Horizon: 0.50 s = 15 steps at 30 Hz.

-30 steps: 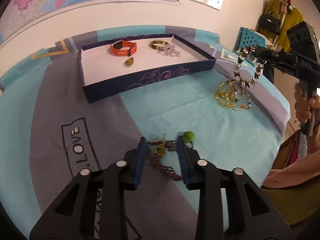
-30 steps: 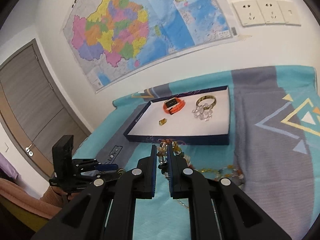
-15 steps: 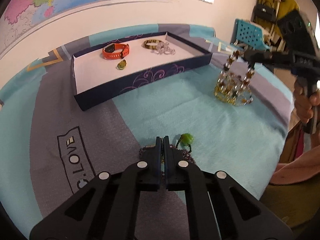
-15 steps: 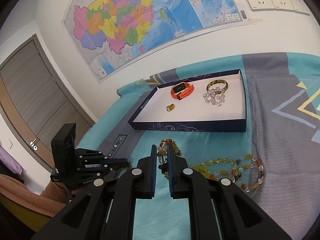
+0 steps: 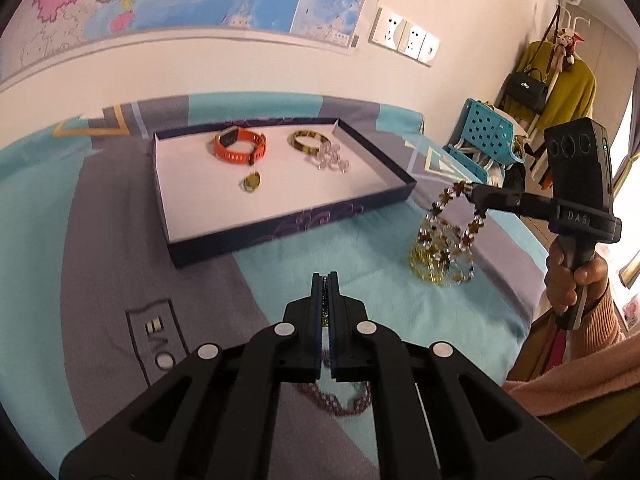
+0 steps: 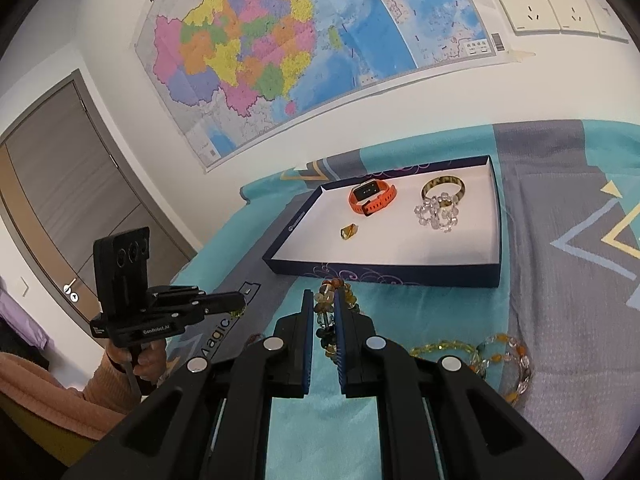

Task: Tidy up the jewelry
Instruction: 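Place the bead bracelet in the tray with the right tool while the left tool places a small ring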

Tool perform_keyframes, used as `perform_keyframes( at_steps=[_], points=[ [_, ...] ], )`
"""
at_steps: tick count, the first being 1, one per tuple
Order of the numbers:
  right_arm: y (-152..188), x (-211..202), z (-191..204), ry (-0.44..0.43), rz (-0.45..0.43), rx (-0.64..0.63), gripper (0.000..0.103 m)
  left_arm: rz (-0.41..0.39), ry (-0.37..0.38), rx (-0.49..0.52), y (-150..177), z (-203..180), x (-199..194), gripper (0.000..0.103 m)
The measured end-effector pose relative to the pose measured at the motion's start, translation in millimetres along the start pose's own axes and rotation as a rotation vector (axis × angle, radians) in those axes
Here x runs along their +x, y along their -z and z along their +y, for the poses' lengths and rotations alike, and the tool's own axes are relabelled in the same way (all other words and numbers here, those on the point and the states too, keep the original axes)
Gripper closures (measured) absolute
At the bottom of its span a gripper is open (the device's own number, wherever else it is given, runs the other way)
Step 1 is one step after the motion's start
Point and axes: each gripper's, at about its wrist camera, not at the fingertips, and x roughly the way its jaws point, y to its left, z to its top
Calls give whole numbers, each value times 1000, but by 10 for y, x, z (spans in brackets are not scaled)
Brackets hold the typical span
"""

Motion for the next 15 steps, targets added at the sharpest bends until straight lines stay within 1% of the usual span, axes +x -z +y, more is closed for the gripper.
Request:
perform_keyframes(
  at_steps=[7, 15],
  points=[
    [-223, 45, -85, 11, -21, -1, 95, -21, 15, 25, -256, 0, 92, 100],
    [-529, 175, -176, 45, -36, -24, 95, -20, -10, 53, -600, 63, 272, 100]
  ],
)
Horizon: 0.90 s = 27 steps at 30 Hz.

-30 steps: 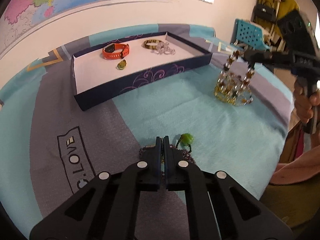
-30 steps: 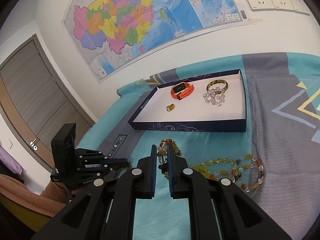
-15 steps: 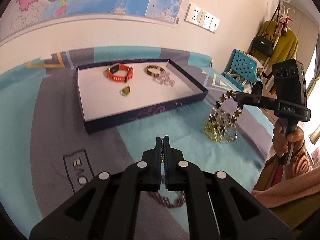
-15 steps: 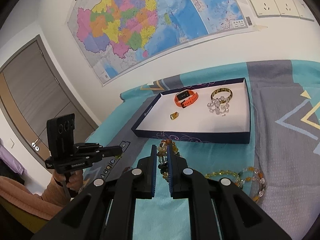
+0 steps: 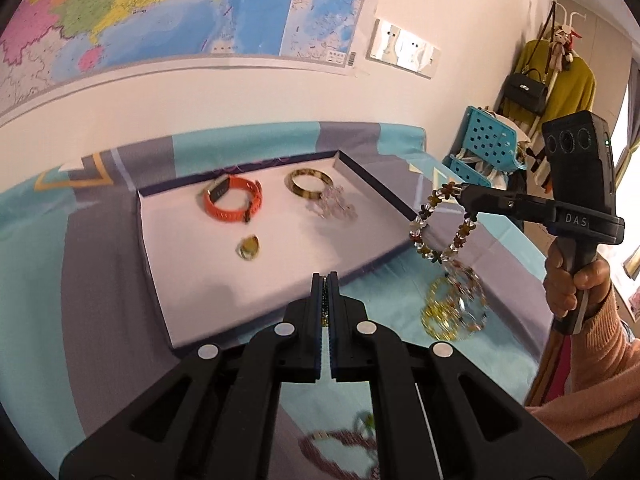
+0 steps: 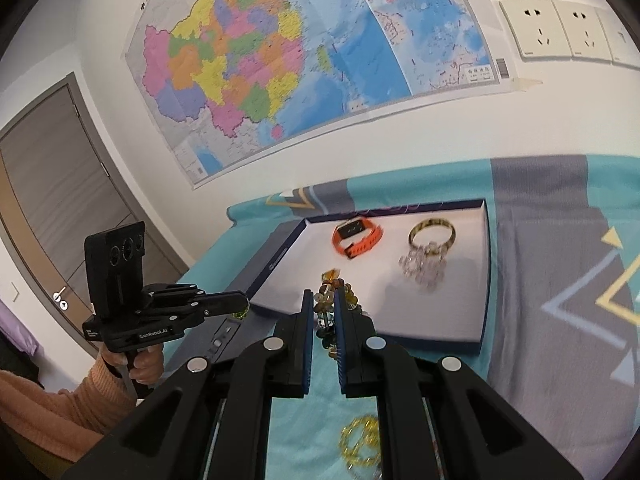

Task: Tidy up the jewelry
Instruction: 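Place the bead bracelet in the tray with the right tool while the left tool places a small ring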

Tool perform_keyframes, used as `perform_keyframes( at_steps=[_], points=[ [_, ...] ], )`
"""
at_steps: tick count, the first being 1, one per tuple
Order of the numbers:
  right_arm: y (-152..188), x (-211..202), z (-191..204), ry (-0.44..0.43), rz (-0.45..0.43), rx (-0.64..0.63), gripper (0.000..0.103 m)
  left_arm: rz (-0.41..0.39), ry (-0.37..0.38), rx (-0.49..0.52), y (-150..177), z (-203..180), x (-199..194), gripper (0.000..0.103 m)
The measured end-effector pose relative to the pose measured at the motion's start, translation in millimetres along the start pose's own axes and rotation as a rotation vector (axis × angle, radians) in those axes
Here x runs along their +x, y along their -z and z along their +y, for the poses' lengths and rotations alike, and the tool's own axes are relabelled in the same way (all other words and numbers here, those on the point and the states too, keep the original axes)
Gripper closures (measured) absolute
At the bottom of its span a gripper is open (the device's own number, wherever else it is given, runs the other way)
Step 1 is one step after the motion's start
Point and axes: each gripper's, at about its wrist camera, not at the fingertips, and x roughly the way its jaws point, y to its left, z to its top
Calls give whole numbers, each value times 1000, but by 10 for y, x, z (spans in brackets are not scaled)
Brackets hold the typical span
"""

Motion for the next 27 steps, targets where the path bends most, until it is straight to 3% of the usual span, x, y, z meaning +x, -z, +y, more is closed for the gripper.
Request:
perform_keyframes(
  at_steps=[10, 19, 27],
  points=[
    [-251, 447, -162, -2, 29, 29, 95, 53, -57, 3, -240, 191, 384, 100],
    [-261, 872, -453, -10, 84, 113, 95, 128, -91, 9, -282, 259, 791, 100],
    [-209, 978, -625, 86, 118, 114, 95, 197, -136, 4, -252, 381, 1054, 100]
  ],
)
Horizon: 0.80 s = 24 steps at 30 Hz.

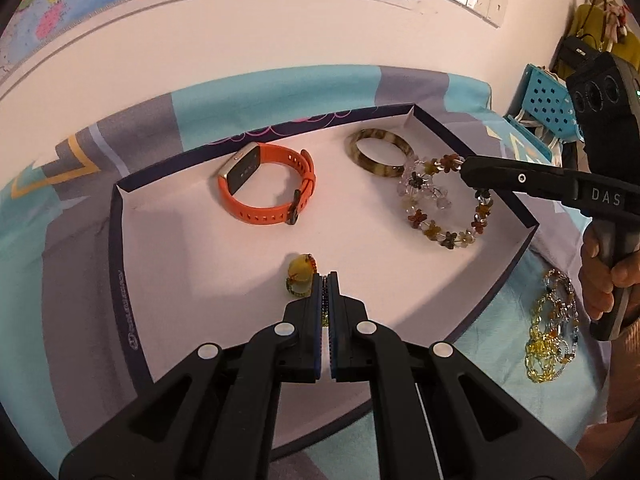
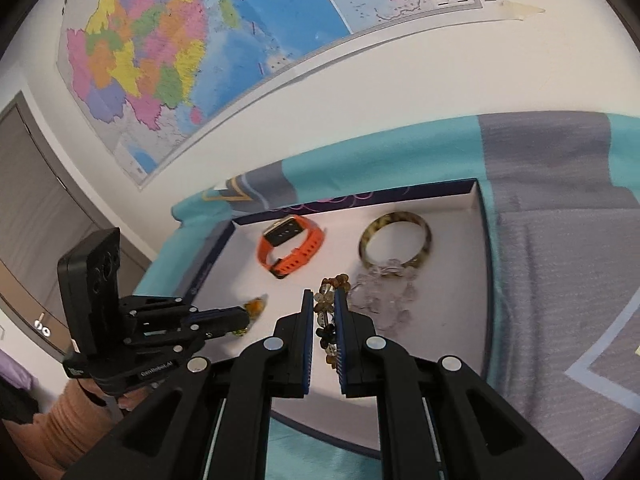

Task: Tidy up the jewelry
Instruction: 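Place the bead bracelet in the tray with the right tool while the left tool places a small ring, then move the left tool to the green-stone ring while the right tool moves to the bead strands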

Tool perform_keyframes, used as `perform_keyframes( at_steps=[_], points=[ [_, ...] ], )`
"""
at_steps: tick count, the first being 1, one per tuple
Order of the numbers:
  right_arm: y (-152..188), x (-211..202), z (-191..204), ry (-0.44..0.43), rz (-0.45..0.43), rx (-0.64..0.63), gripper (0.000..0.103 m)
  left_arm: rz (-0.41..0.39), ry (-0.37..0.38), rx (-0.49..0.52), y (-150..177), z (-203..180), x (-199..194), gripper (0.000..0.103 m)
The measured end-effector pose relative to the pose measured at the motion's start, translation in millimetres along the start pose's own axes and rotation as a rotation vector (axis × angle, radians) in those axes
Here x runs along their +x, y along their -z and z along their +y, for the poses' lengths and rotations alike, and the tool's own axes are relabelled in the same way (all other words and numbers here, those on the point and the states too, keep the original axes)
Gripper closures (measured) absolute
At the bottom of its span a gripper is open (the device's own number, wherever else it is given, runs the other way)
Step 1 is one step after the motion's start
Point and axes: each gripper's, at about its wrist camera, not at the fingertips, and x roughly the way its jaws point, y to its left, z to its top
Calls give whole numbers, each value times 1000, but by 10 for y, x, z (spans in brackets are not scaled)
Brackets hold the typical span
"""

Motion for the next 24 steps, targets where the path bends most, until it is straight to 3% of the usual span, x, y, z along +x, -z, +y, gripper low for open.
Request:
perform_keyframes(
  at_steps=[11, 14, 17, 19, 24],
  points=[
    [-11, 64, -103, 121, 3, 9, 90, 2, -52, -18, -94, 53, 95, 98],
    [13, -24, -102, 122, -17, 11, 83, -23, -52, -21, -70, 51, 18, 93],
    [53, -148, -37, 116, -34, -5, 82, -49, -52, -12, -30, 27, -89, 88],
    [99, -252, 15, 107, -46, -20, 80, -78, -62, 2, 10, -7, -196, 80],
    [221, -471, 154, 95, -65, -56, 74, -136, -50, 18, 126, -99, -482, 78]
  ],
)
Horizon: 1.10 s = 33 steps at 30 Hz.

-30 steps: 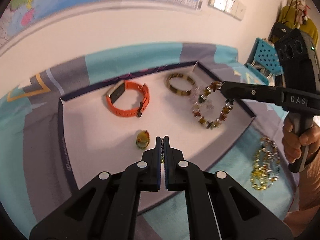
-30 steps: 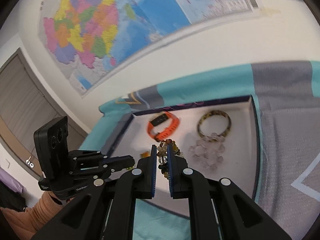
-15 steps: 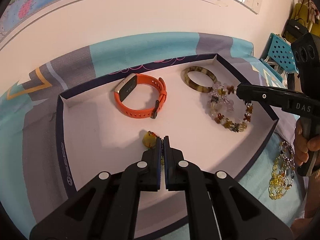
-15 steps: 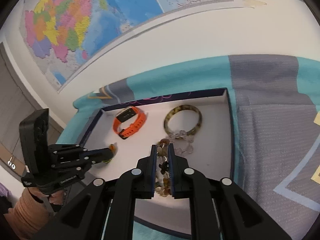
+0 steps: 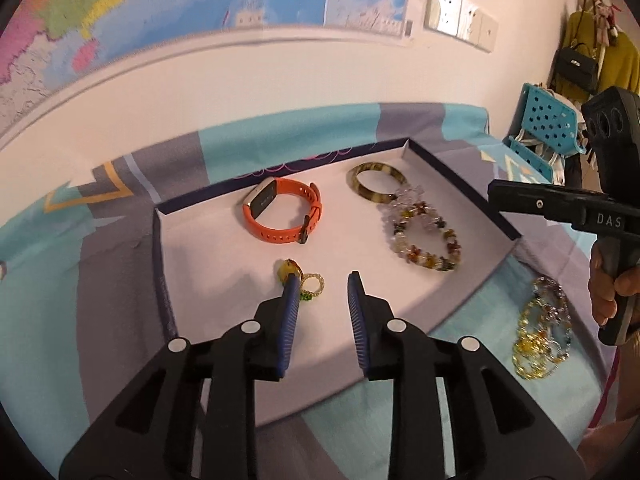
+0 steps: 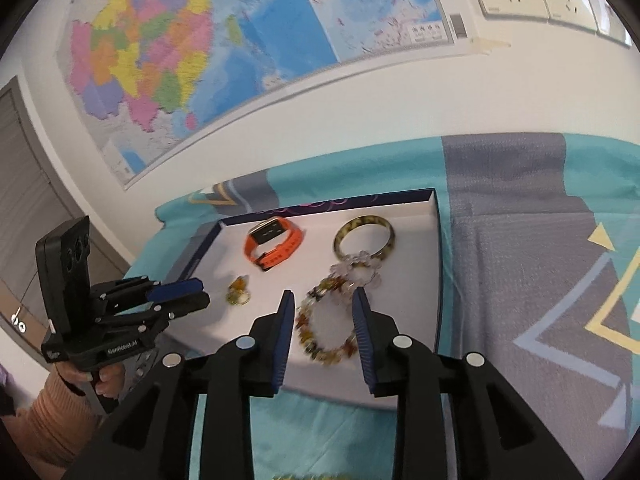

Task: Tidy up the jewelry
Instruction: 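Move the left tool to the green-stone ring while the right tool moves to the bead strands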

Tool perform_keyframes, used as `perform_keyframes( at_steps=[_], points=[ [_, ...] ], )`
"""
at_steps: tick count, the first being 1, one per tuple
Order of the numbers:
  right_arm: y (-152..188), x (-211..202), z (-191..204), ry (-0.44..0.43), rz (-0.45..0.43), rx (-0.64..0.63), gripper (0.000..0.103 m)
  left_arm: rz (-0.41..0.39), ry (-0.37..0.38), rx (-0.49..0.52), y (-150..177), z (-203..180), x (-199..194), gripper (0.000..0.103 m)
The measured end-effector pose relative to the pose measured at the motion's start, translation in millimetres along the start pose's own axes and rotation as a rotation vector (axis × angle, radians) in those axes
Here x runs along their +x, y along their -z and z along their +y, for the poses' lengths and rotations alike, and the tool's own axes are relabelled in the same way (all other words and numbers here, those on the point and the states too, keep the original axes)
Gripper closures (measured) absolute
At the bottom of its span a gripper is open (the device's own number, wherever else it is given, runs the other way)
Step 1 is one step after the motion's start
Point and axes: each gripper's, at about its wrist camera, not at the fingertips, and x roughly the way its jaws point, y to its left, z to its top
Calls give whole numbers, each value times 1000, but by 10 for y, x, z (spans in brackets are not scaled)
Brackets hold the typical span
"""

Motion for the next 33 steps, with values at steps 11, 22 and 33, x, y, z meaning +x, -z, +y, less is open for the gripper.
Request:
perform_keyframes(
  at_steps=[11, 22, 33],
  points=[
    [515, -446, 339, -7, 35, -142, 72, -59, 22, 6, 403, -210, -513, 76],
    [1018, -522, 178, 59, 112, -108, 72, -31, 26, -95, 915, -63, -697, 74],
    [1163, -669, -41, 133, 97, -44, 72, -8, 53, -70, 1137, -300, -701, 71]
  ],
)
